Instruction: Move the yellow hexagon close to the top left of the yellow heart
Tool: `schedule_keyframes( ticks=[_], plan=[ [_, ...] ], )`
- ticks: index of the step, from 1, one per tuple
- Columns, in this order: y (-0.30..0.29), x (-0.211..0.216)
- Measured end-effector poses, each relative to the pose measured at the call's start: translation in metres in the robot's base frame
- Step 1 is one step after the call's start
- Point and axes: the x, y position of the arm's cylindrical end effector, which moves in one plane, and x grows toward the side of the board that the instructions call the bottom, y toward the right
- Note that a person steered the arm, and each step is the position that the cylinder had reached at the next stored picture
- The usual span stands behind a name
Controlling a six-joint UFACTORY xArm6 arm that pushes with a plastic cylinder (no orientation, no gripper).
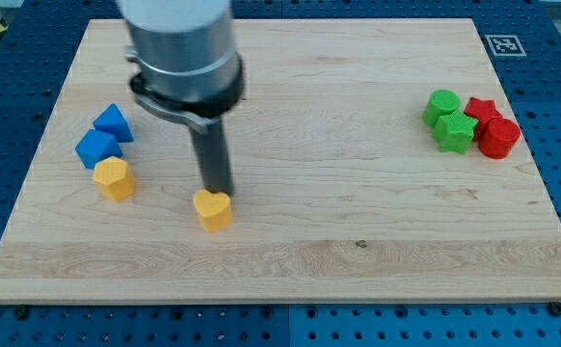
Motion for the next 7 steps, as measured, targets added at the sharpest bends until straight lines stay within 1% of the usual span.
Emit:
schedule_keyframes(
  ticks=[1,2,3,4,5,6,7],
  plan=[
    [0.001,0.005],
    [-0.062,-0.011],
    [-0.104,-0.016],
    [-0.101,0.01],
    [-0.106,0.019],
    [-0.179,0.019],
    [-0.204,-0.002]
  ],
)
